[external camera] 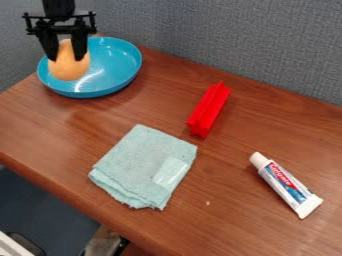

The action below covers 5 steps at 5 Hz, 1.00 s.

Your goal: Put the yellow ball on the blue plate

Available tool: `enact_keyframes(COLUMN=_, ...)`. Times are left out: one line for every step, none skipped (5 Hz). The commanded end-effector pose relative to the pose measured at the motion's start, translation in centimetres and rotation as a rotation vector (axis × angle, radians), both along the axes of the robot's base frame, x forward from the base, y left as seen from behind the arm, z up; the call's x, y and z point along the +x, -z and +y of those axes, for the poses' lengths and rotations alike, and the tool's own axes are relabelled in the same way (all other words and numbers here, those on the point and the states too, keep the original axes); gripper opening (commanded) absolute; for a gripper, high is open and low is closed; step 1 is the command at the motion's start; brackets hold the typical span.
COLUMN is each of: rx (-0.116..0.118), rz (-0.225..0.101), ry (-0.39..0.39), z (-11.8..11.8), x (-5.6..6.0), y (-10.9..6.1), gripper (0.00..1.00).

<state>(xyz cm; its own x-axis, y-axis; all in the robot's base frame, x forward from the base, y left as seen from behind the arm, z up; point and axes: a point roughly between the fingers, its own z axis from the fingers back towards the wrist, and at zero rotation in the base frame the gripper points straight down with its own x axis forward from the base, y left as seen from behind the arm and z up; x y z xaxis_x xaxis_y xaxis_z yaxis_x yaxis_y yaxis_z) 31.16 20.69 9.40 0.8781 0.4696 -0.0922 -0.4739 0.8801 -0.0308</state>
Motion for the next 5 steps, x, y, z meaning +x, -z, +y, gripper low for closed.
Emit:
enact_keyframes(rx=0.028, rz=-0.027, ry=-0.01, z=0.46, x=-0.28, y=-1.34, gripper=0.0)
enact_keyframes(rx=0.029, rz=-0.028, ry=-0.01, z=0.41, x=-0.34, y=-1.52, gripper=0.0)
enact_keyframes(rx=0.031, rz=-0.029, ry=-0.01, z=0.33, x=-0.4, y=-1.69, gripper=0.0)
enact_keyframes(rx=0.032, rz=-0.031, ry=-0.011, z=0.32, x=-0.49, y=-1.94, gripper=0.0)
enact_keyframes(rx=0.031, rz=-0.033, ry=-0.012, z=0.26, x=-0.54, y=-2.15, gripper=0.0)
